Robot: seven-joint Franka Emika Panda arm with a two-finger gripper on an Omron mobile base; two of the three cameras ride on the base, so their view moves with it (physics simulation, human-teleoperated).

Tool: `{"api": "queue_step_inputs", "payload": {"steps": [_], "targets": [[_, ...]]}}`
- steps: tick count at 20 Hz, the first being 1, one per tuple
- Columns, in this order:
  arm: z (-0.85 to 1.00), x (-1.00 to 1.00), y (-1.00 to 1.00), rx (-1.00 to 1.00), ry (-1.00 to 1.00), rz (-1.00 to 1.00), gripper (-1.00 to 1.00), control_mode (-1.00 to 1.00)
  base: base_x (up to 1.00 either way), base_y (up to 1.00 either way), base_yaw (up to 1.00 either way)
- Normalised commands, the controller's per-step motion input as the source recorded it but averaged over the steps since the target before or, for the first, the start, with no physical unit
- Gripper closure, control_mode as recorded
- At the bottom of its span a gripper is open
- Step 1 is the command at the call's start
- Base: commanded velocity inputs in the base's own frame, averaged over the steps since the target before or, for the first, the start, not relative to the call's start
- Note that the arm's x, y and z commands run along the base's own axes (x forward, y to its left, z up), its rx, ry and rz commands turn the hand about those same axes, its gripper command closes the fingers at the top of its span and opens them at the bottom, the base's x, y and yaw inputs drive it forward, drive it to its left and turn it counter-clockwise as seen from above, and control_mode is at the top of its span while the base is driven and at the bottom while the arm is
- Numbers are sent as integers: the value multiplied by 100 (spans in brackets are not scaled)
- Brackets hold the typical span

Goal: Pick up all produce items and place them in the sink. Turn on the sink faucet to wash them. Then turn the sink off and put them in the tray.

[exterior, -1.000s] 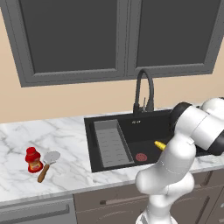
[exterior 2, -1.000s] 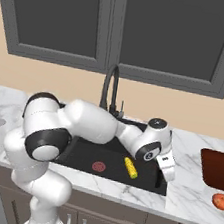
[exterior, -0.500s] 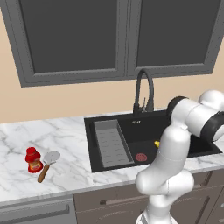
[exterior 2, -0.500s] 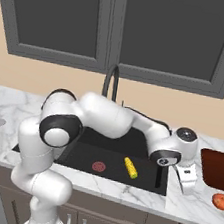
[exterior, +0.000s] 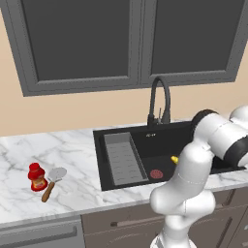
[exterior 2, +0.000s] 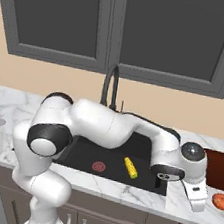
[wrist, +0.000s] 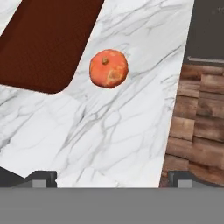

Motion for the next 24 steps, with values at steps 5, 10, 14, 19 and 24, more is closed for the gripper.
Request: {"api": "queue_step_inputs", "payload": {"steps": [5, 10, 14, 19, 24], "targets": [[0, -4, 2, -28, -2, -1, -100, -100, 0, 0, 0], [1, 7, -6, -8, 8, 0, -100, -100, 0, 0, 0], [0, 7, -29, 7, 10, 0, -100, -100, 0, 0, 0], [2, 5, -52, 12, 12, 0, -100, -100, 0, 0, 0], [1, 0, -63, 15, 3, 0, -100, -100, 0, 0, 0]]}}
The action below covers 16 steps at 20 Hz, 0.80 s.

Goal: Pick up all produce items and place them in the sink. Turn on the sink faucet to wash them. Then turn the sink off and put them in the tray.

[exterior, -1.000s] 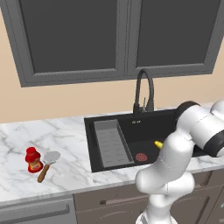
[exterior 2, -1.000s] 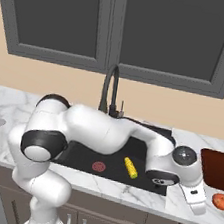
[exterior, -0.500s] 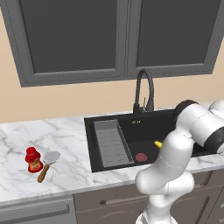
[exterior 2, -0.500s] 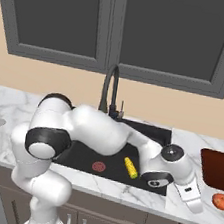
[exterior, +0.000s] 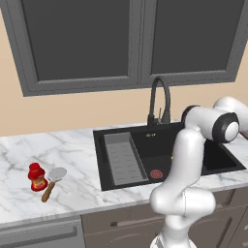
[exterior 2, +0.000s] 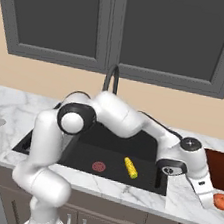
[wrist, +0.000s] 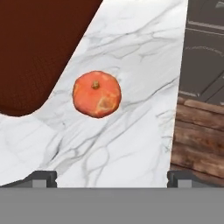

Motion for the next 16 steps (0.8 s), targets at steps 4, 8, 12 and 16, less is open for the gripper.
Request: {"api": "queue_step_inputs", "payload": {"steps": [4, 8, 12, 16], "targets": [[-1, -5, -53, 16, 0, 0, -100, -100, 0, 0, 0], [-7, -6, -38, 11, 0, 0, -100, -100, 0, 0, 0], [-18, 0, -7, 2, 0, 0, -100, -100, 0, 0, 0], [-19, 8, 0, 0, 0, 0, -100, -100, 0, 0, 0]]}}
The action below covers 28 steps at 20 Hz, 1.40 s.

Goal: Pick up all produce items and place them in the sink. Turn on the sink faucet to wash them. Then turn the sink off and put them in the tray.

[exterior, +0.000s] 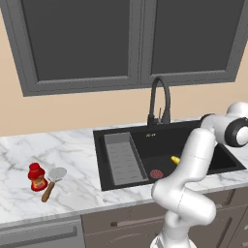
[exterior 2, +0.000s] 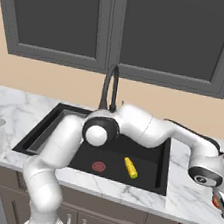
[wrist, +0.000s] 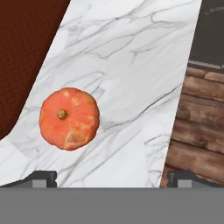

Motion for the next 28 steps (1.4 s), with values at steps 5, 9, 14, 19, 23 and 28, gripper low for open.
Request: {"api": "queue_step_inputs", "payload": {"steps": [5, 9, 14, 19, 23, 28], "targets": [[-26, 10, 0, 0, 0, 0, -100, -100, 0, 0, 0], [-19, 14, 6, 0, 0, 0, -100, -100, 0, 0, 0], [-4, 12, 2, 0, 0, 0, -100, -100, 0, 0, 0], [-6, 10, -4, 0, 0, 0, -100, -100, 0, 0, 0], [-6, 15, -7, 0, 0, 0, -100, -100, 0, 0, 0], [-1, 14, -17, 0, 0, 0, -100, -100, 0, 0, 0]]}}
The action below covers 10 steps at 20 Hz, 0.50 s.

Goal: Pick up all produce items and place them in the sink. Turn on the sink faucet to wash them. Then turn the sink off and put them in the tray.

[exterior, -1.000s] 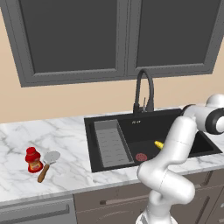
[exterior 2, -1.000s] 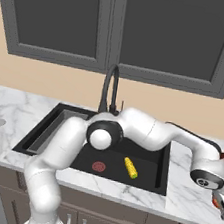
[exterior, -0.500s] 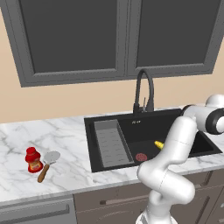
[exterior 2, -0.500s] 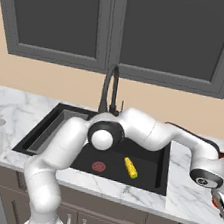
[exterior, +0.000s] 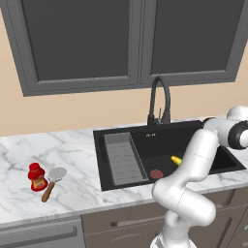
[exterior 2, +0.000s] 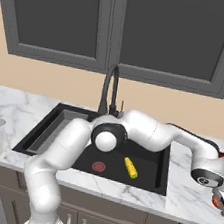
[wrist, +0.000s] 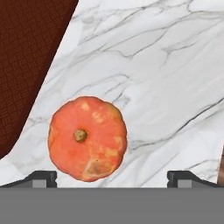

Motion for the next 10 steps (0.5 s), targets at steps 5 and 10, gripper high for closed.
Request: {"api": "queue_step_inputs", "payload": {"steps": [5, 10], "targets": [[-2, 17, -22, 0, 0, 1, -100, -100, 0, 0, 0], [-5, 14, -5, 0, 0, 1, -100, -100, 0, 0, 0]]}}
